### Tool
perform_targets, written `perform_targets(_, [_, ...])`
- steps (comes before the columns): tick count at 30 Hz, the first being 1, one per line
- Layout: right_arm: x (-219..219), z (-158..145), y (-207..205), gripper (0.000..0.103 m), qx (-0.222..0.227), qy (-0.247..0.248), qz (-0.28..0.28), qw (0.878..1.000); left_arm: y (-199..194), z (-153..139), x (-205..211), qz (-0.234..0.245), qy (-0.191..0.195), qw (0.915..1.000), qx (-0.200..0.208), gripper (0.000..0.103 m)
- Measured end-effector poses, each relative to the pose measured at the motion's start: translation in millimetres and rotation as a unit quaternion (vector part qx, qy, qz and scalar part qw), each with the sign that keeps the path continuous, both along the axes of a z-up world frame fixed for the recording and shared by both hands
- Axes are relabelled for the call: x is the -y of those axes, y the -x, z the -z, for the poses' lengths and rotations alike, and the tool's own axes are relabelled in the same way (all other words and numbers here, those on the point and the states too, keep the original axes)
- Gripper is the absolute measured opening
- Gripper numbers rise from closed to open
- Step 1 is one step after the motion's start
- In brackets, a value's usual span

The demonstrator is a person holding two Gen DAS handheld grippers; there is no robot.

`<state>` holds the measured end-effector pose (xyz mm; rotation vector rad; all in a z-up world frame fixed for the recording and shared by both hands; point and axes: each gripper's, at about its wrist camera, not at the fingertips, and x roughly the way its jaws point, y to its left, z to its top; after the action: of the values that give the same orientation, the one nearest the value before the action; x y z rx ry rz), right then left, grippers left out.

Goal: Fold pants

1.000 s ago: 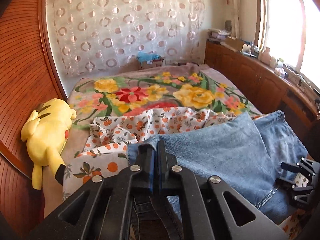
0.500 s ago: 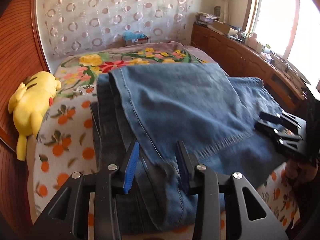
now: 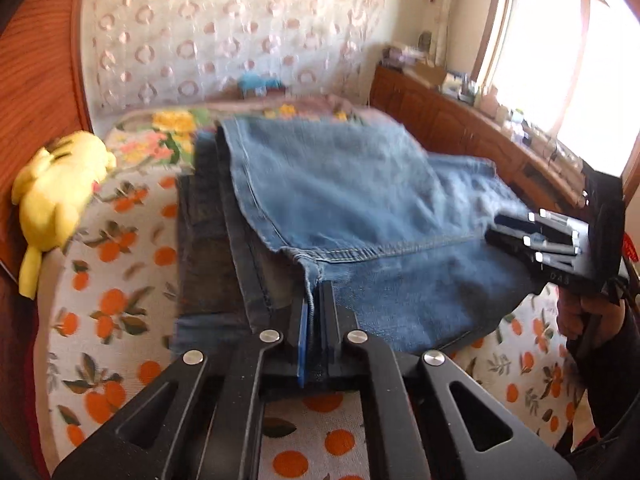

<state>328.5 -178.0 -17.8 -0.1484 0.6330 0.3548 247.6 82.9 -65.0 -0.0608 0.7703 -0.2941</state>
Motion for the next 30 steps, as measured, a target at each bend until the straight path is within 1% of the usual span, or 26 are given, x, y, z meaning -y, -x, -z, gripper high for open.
perform_targets(3, [9.8,-2.1,10.3,0.043,-0.006,-0.006,0.003,1.000,4.9,-8.2,-8.5,-0.009,-0.008,0.9999,0.008,0.006])
perform_targets(6, [18.9,0.5,16.4,0.043,-0.021,-0.014,0.009,1.000,1.3,2.1,-9.9,-0.014,-0.024,0.9995,-0.012,0.007])
perform_targets(7, [19.7,1.5,17.3,0.043,-0.026,-0.015,0.009,1.000,0.2,5.6,-11.2,-0.018,-0.025,0.9994,-0.018,0.008])
perform_targets(10, [18.4,4.3,20.0,0.043,-0.038,-0.019,0.006,0.999,-1.6,11.4,-18.4,-0.031,-0.012,0.9990,-0.028,0.014])
perform_targets(11, [17.3,4.6,20.1,0.043,-0.042,-0.021,0.004,0.999,-2.1,11.2,-19.5,-0.034,-0.009,0.9990,-0.028,0.020])
perform_targets(12, [17.0,5.3,19.9,0.043,-0.046,-0.021,0.004,0.999,-2.2,10.3,-19.7,-0.035,-0.011,0.9990,-0.025,0.030])
perform_targets(13, [15.2,6.4,19.9,0.043,-0.048,-0.020,0.005,0.999,-2.7,8.3,-19.1,-0.035,-0.015,0.9991,-0.020,0.035])
perform_targets(14, [14.5,7.6,19.9,0.043,-0.051,-0.019,0.005,0.999,-2.1,6.5,-18.6,-0.034,-0.015,0.9992,-0.014,0.044])
perform_targets(15, [13.7,9.6,20.2,0.043,-0.054,-0.016,0.005,0.998,-2.3,4.4,-19.0,-0.033,-0.013,0.9993,-0.010,0.049])
perform_targets(19, [17.7,16.1,19.3,0.043,-0.060,-0.009,0.005,0.998,-13.1,-0.6,-12.1,-0.027,-0.022,0.9994,-0.005,0.049])
perform_targets(21, [20.5,14.8,21.5,0.043,-0.060,-0.010,0.007,0.998,-20.8,-4.2,-5.9,-0.021,-0.028,0.9994,0.002,0.049])
perform_targets(25, [24.6,11.3,29.2,0.043,-0.049,-0.006,0.014,0.999,-37.5,-9.3,6.4,-0.015,-0.026,0.9996,0.005,0.049])
perform_targets(28, [35.0,8.2,35.0,0.043,-0.042,0.000,0.029,0.999,-44.5,-11.0,19.6,-0.004,-0.024,0.9996,0.011,0.049])
perform_targets(30, [47.7,7.1,38.2,0.043,-0.040,0.003,0.047,0.998,-46.9,-10.0,30.4,0.006,-0.031,0.9993,0.019,0.049])
